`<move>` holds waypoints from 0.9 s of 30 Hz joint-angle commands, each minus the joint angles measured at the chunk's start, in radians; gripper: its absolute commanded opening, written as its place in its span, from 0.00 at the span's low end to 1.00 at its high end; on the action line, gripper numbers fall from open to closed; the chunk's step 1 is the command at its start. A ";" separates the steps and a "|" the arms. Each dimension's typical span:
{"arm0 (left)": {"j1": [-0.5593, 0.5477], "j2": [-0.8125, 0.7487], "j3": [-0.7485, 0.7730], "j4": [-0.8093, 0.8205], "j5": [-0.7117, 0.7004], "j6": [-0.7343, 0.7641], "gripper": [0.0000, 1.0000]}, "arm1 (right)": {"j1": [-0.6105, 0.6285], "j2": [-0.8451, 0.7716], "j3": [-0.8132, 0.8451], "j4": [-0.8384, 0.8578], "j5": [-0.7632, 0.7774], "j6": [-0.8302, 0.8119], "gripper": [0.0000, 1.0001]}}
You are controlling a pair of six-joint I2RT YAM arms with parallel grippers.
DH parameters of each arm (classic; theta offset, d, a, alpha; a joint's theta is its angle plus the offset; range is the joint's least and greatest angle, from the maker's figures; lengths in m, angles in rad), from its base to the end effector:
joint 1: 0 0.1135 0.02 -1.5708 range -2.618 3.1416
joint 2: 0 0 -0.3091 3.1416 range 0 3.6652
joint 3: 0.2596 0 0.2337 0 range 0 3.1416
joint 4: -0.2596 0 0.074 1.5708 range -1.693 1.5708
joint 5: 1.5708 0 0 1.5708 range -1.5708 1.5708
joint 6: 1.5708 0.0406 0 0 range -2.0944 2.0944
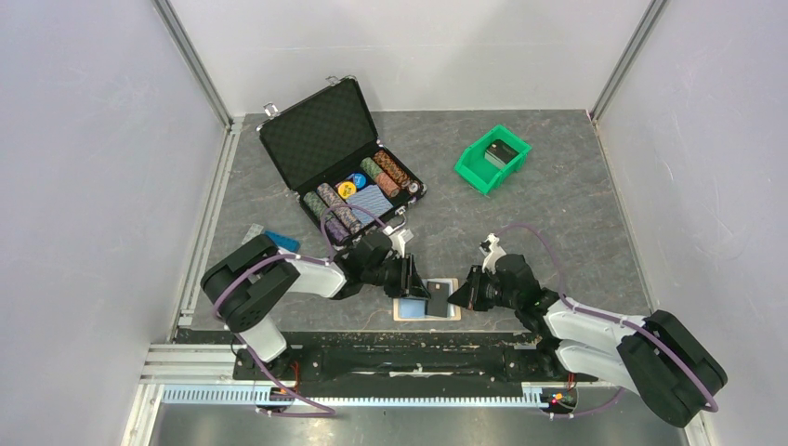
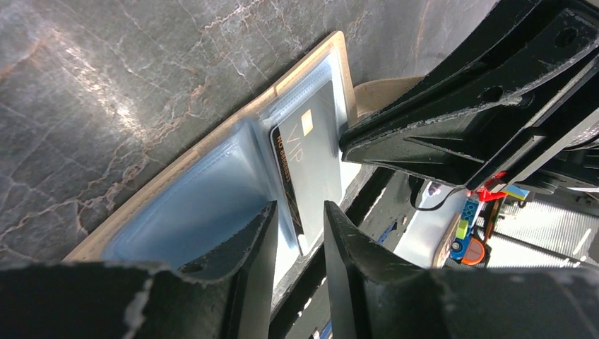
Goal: Take the credit cards out of the card holder
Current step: Remove the credit card from the card holder.
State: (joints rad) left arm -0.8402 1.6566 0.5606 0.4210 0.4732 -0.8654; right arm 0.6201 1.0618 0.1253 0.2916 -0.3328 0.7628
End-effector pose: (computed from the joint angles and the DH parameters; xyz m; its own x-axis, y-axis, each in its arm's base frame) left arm 0.1791 -0.2277 0.1792 -0.9559 0.0513 -0.2893 0.2663 0.5676 -0.7790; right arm 0.1073 0.0929 0.1695 -0.8799 0.1741 -0.4420 -0.2126 0.6877 0.6941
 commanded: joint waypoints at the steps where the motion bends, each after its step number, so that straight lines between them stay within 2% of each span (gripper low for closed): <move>1: -0.011 0.026 -0.012 0.081 0.031 -0.050 0.34 | 0.010 0.010 -0.025 -0.024 0.026 -0.007 0.10; 8: -0.011 0.044 -0.018 0.122 0.047 -0.076 0.26 | 0.010 0.005 -0.035 -0.019 0.028 0.000 0.10; 14: -0.011 0.054 -0.022 0.161 0.066 -0.103 0.25 | 0.010 0.007 -0.034 -0.021 0.031 0.001 0.10; 21: -0.011 0.051 -0.040 0.224 0.098 -0.149 0.03 | 0.010 0.000 -0.040 -0.040 0.053 0.002 0.09; 27: 0.003 0.013 -0.058 0.205 0.087 -0.167 0.02 | 0.010 -0.011 -0.048 -0.058 0.078 0.007 0.07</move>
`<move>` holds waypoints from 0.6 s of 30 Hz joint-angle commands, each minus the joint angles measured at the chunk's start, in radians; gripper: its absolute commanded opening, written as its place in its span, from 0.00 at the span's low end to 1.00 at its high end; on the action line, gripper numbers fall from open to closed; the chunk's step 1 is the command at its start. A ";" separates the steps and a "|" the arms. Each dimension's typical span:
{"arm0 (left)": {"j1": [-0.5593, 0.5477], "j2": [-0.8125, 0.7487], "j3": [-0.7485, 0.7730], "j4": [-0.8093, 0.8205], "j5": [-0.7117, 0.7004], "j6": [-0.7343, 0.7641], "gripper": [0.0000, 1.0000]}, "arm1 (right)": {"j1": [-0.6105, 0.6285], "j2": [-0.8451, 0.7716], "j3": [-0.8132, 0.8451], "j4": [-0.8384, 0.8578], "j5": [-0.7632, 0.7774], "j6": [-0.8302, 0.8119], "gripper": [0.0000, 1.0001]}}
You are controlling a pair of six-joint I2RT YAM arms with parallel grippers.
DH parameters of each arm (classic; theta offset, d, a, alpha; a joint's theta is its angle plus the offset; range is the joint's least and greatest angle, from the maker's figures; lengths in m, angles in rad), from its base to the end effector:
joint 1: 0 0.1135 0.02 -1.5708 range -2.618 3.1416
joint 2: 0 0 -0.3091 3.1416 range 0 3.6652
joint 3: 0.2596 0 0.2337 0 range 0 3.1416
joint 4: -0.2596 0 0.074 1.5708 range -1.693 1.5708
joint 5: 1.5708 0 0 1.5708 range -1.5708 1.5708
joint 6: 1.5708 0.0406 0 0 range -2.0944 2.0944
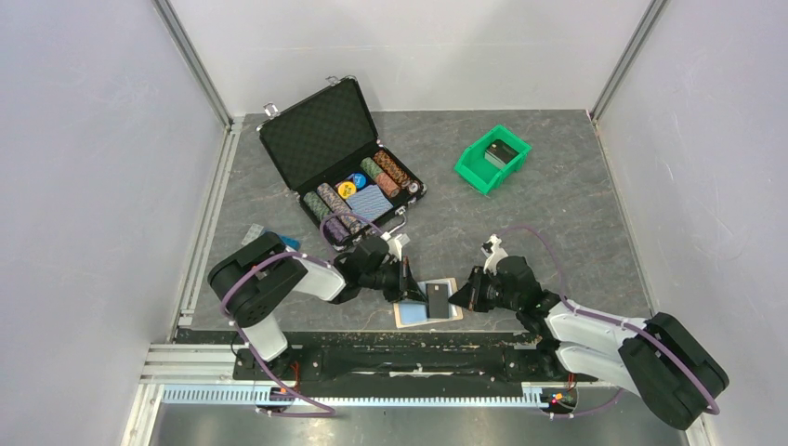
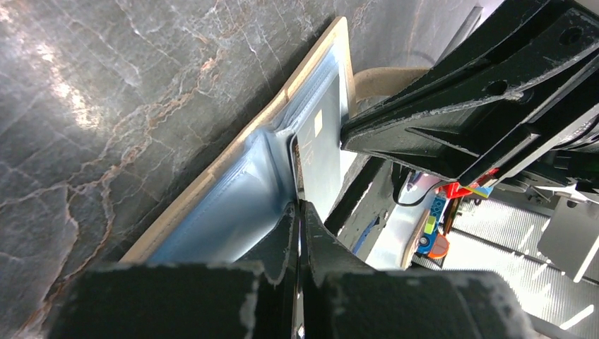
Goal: Take the credit cards out of the card holder
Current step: Remove the credit card from the card holder.
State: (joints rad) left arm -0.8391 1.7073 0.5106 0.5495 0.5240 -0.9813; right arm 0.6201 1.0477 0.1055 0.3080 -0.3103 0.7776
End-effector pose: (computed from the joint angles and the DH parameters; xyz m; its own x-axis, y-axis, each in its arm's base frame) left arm 0.1770 -0.2275 0.1656 -0.9811 0.0154 -0.1927 0.1716 0.5294 -0.8309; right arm 0.1048 0.0901 0.1671 -0.8723 0.1980 -0.4471 -0.1987 0.6919 0.6941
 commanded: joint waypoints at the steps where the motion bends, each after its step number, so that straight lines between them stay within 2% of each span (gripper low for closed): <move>1: 0.008 -0.045 -0.015 0.077 0.035 -0.056 0.02 | 0.010 0.003 -0.027 -0.077 0.059 -0.009 0.07; 8: 0.065 -0.085 -0.067 0.086 0.038 -0.075 0.02 | 0.010 0.002 -0.024 -0.086 0.067 -0.015 0.07; 18: 0.074 -0.158 -0.119 0.047 0.014 -0.059 0.02 | 0.010 -0.024 0.001 -0.126 0.084 -0.024 0.07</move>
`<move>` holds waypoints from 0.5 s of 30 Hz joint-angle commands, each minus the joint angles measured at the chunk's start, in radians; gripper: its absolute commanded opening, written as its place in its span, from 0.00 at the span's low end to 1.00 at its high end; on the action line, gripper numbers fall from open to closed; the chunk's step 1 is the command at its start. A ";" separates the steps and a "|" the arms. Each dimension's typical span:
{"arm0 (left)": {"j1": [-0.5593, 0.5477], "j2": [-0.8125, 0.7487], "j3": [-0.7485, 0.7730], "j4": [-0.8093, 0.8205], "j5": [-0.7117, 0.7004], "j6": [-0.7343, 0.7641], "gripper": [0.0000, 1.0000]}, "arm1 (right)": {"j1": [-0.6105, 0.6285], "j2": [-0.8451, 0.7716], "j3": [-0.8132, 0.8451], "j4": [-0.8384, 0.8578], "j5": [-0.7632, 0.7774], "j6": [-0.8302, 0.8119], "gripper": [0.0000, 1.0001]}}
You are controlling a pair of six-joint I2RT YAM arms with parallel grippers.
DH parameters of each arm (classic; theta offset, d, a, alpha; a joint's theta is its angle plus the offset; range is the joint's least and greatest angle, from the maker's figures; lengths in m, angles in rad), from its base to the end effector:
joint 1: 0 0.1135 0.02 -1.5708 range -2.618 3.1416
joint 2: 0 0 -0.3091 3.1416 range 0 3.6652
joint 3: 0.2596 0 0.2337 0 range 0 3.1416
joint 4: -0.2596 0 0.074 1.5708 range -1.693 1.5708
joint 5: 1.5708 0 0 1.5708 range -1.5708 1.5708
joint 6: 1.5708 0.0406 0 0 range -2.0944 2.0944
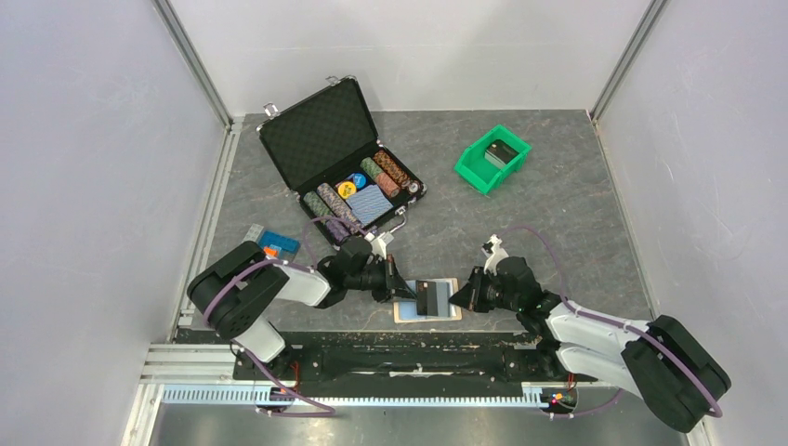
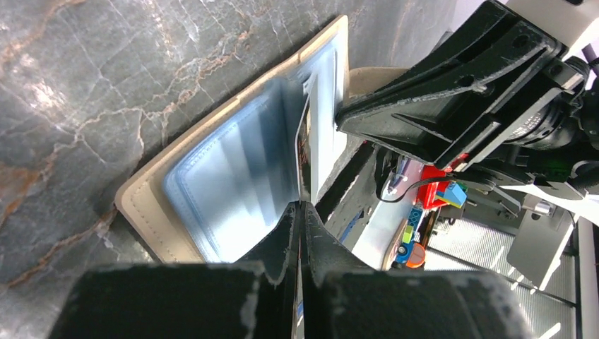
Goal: Take the credit cards out of the card holder
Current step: Remove the credit card from the card holder.
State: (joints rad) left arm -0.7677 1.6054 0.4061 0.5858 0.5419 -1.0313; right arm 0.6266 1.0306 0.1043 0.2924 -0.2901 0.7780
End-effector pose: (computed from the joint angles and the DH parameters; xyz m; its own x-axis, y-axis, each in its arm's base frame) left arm 0.1708 -0.1939 0.1711 -0.9836 -0.0722 -0.1653 0.1061 0.5093 -0.8540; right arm 0.1031 0.0890 0.1672 -0.8671 0.2025 -0.4550 -0.1965 0.7004 0.6862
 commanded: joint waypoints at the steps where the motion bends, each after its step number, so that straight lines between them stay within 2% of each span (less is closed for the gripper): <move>1: 0.002 -0.065 -0.016 0.000 -0.010 -0.003 0.02 | 0.004 -0.013 0.005 -0.116 0.064 -0.026 0.07; 6: 0.002 -0.118 -0.022 -0.044 -0.033 0.008 0.02 | 0.004 -0.050 0.034 -0.168 0.076 -0.039 0.08; 11: 0.002 -0.168 -0.020 -0.108 -0.067 0.040 0.02 | 0.003 -0.109 0.076 -0.223 0.090 -0.046 0.19; 15: 0.002 -0.167 -0.013 -0.116 -0.070 0.046 0.02 | 0.005 -0.134 0.104 -0.208 0.089 -0.046 0.20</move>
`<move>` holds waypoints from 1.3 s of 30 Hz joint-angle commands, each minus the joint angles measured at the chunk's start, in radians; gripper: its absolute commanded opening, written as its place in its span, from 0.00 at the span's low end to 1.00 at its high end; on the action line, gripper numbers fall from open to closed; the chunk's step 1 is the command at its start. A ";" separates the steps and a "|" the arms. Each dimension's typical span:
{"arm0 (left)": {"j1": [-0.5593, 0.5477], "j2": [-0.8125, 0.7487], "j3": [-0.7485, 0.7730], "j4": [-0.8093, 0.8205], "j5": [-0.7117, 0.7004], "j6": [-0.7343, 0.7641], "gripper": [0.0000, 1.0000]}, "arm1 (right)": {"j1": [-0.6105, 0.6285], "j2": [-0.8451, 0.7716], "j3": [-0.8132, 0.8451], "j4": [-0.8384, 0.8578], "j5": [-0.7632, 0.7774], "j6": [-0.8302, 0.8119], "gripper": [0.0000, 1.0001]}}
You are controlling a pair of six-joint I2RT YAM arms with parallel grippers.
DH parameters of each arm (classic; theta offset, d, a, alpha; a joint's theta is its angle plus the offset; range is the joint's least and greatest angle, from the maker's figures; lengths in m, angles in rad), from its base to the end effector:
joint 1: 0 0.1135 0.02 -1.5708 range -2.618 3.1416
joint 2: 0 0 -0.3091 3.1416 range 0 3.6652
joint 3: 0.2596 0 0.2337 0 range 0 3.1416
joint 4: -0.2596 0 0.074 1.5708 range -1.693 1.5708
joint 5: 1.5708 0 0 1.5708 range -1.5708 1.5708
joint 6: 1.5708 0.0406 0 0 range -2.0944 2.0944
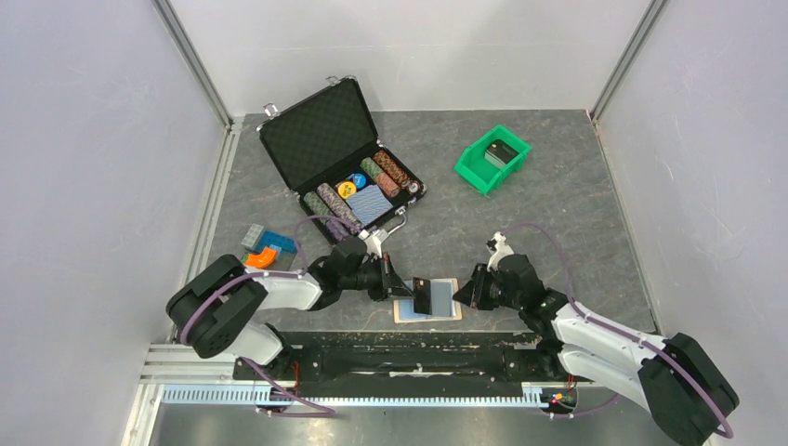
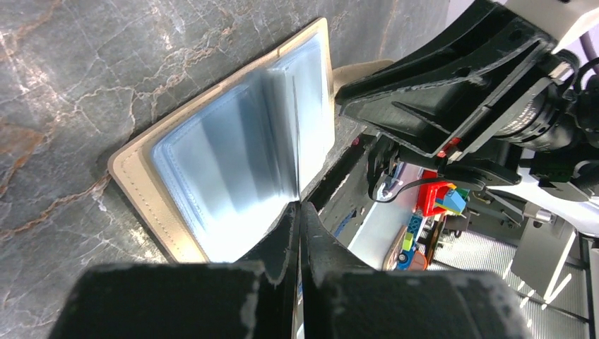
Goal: Take the credit cards out of the card holder
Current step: Remove the credit card from the card holder.
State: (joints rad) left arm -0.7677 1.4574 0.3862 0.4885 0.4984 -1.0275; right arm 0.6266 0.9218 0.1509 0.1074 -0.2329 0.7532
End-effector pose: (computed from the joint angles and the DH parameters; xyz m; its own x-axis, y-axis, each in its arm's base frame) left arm 0.1574 -0.1789 0.1907 -0.9727 -0.1061 -0.2065 0.1249 0.5105 -0.8507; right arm 0.0969 0.0817 0.1755 -0.8549 0.2027 -0.4775 -0.1824 0.7442 0.6426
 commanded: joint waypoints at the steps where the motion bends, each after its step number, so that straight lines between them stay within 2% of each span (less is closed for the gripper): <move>1: 0.002 -0.014 0.010 -0.018 -0.026 0.044 0.02 | 0.005 -0.021 0.059 -0.009 0.028 -0.019 0.20; 6: 0.001 0.024 0.038 0.001 -0.007 0.040 0.02 | 0.027 0.031 0.071 0.119 -0.014 0.010 0.19; 20: -0.001 0.078 0.072 0.002 0.009 0.046 0.02 | 0.136 0.304 0.133 0.265 -0.014 0.030 0.17; 30: -0.013 0.106 0.091 0.020 0.010 0.047 0.23 | 0.182 0.350 0.070 0.339 0.005 0.079 0.16; 32: -0.014 0.115 0.093 0.020 0.006 0.043 0.23 | 0.183 0.346 0.065 0.338 0.001 0.080 0.16; 33: -0.013 0.121 0.096 0.021 0.009 0.040 0.20 | 0.184 0.341 0.063 0.331 0.002 0.078 0.16; 35: -0.014 0.124 0.105 0.010 0.012 0.035 0.05 | 0.185 0.318 0.059 0.312 0.013 0.072 0.16; 36: -0.013 0.116 0.106 0.003 0.012 0.031 0.03 | 0.185 0.298 0.056 0.301 0.022 0.068 0.16; 39: -0.013 0.045 0.096 -0.047 -0.018 0.026 0.02 | 0.184 0.244 0.059 0.282 0.036 0.061 0.18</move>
State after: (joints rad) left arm -0.7765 1.5726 0.4603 0.4675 0.4999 -1.0176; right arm 0.8043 1.2308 0.2180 0.3985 -0.2344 0.8227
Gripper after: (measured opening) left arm 0.035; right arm 0.171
